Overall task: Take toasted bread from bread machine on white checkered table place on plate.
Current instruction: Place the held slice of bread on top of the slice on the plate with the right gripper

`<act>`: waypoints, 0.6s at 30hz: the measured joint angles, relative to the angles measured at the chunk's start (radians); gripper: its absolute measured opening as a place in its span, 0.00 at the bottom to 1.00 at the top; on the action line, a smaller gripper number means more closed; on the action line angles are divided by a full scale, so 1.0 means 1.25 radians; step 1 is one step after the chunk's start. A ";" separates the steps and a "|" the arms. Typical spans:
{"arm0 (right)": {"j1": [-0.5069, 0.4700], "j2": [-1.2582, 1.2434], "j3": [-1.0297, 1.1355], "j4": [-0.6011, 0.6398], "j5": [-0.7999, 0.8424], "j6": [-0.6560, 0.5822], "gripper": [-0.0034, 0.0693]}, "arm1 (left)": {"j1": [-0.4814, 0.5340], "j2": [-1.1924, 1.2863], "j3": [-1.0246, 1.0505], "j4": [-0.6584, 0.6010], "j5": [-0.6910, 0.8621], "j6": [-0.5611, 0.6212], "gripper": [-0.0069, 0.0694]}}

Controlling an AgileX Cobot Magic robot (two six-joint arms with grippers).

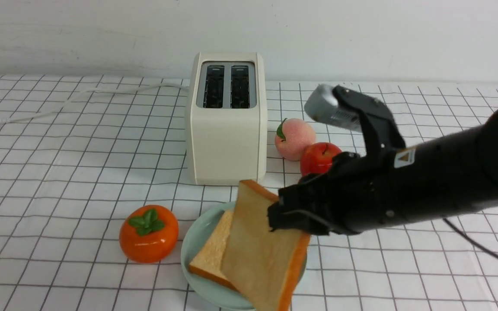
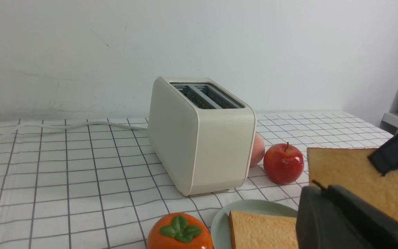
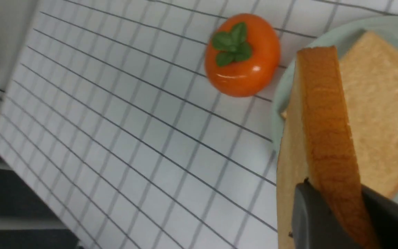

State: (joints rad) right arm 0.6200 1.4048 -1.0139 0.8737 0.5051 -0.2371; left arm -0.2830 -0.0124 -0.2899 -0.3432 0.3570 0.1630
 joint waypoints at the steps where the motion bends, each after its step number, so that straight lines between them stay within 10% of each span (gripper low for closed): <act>1: 0.000 0.008 0.004 0.070 -0.012 -0.059 0.20 | 0.000 0.000 0.000 0.000 0.002 0.000 0.10; 9: -0.028 0.109 0.008 0.606 -0.059 -0.568 0.20 | 0.000 0.000 0.000 0.001 0.006 0.000 0.10; 18: -0.091 0.201 0.009 0.667 0.014 -0.655 0.20 | 0.000 0.000 0.000 0.001 0.012 0.000 0.10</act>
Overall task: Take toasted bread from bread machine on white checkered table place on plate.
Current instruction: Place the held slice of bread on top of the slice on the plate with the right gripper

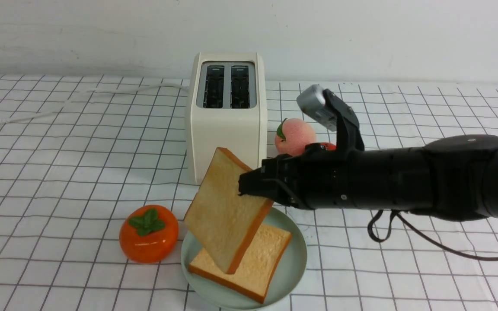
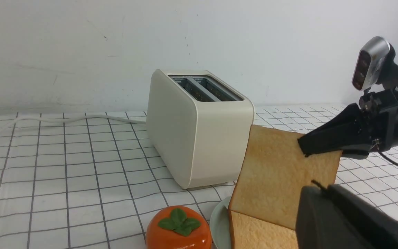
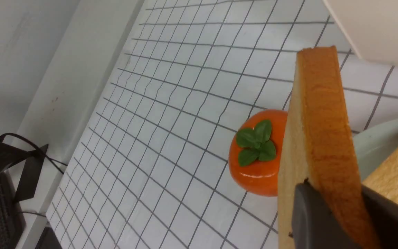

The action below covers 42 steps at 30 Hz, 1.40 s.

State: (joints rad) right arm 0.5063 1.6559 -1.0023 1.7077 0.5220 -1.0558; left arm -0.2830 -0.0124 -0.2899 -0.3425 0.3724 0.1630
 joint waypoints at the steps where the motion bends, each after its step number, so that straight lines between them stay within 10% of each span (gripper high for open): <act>1: 0.000 0.000 0.000 0.000 0.002 0.000 0.20 | 0.000 0.000 0.000 0.000 0.000 0.000 0.10; 42: -0.022 0.112 0.000 -0.003 -0.006 0.033 0.26 | 0.000 0.000 0.000 0.006 0.005 0.000 0.10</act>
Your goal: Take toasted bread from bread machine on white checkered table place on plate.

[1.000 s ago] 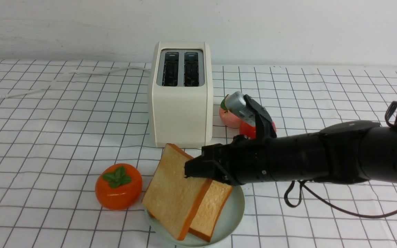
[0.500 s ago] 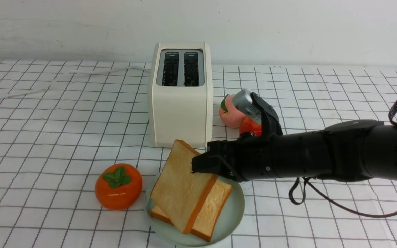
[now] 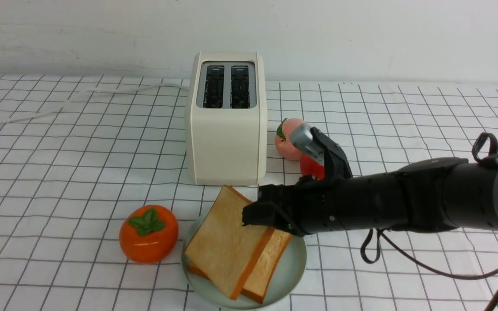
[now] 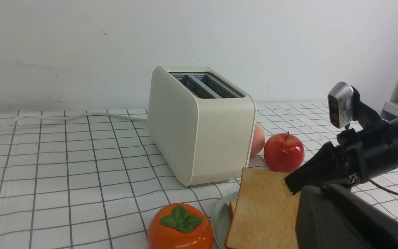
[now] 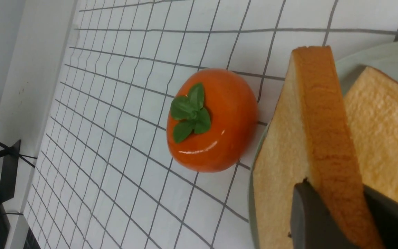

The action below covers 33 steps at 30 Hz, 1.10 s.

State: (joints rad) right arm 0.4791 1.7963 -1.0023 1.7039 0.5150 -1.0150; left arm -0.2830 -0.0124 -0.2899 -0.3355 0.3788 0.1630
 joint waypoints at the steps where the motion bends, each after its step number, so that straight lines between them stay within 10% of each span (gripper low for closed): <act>1: 0.000 0.000 0.000 -0.011 -0.013 0.000 0.31 | 0.000 0.000 0.000 0.000 0.000 0.000 0.10; 15: 0.000 0.000 0.000 -0.029 -0.142 -0.061 0.87 | 0.000 0.000 0.000 0.000 0.000 0.000 0.11; 28: 0.000 -0.045 -0.010 -0.031 -0.229 -0.219 0.82 | 0.000 0.000 0.000 0.000 0.000 0.000 0.11; 33: 0.000 -0.214 -0.015 -0.091 -0.216 -0.166 0.48 | 0.000 0.000 0.000 0.000 -0.023 0.000 0.11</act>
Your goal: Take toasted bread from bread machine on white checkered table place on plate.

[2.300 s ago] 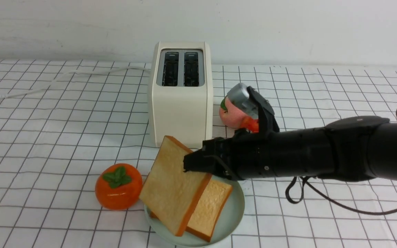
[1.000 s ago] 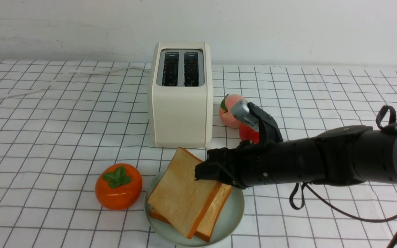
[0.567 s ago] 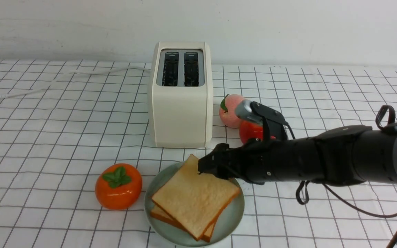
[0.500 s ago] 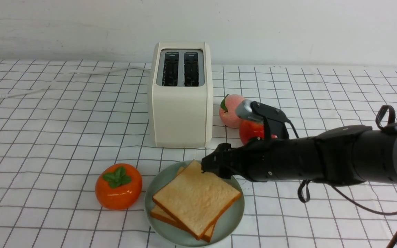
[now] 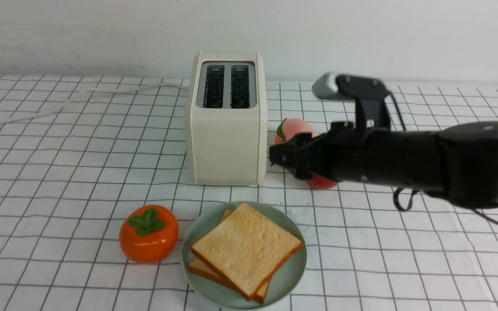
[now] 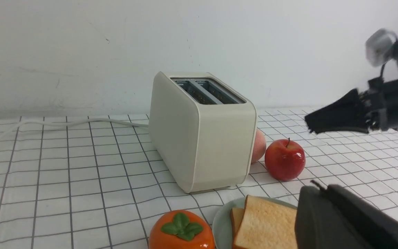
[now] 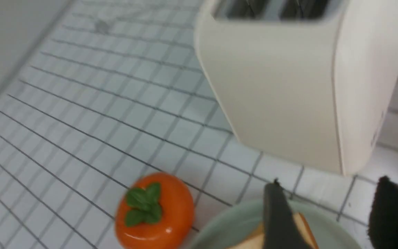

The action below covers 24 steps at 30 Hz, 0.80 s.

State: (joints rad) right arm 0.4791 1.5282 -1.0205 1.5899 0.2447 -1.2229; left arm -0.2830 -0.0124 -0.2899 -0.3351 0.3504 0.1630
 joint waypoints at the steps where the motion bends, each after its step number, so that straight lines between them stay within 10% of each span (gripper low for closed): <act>1: 0.000 -0.007 0.000 -0.006 0.002 0.004 0.46 | 0.000 0.000 0.000 0.000 -0.003 0.000 0.11; 6: 0.000 -0.153 -0.001 -0.269 0.121 0.213 0.05 | 0.000 0.000 0.000 -0.006 -0.019 -0.001 0.11; 16: 0.000 -0.242 0.000 -0.989 0.480 0.817 0.04 | 0.000 0.000 0.001 -0.057 0.069 -0.001 0.11; 24: 0.000 -0.467 0.118 -1.170 0.572 0.940 0.05 | 0.000 0.000 0.024 -0.056 0.148 -0.001 0.12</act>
State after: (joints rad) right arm 0.4791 0.9440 -0.8731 0.1269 0.9600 -0.0478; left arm -0.2830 -0.0124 -0.2601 -0.4051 0.5349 0.1621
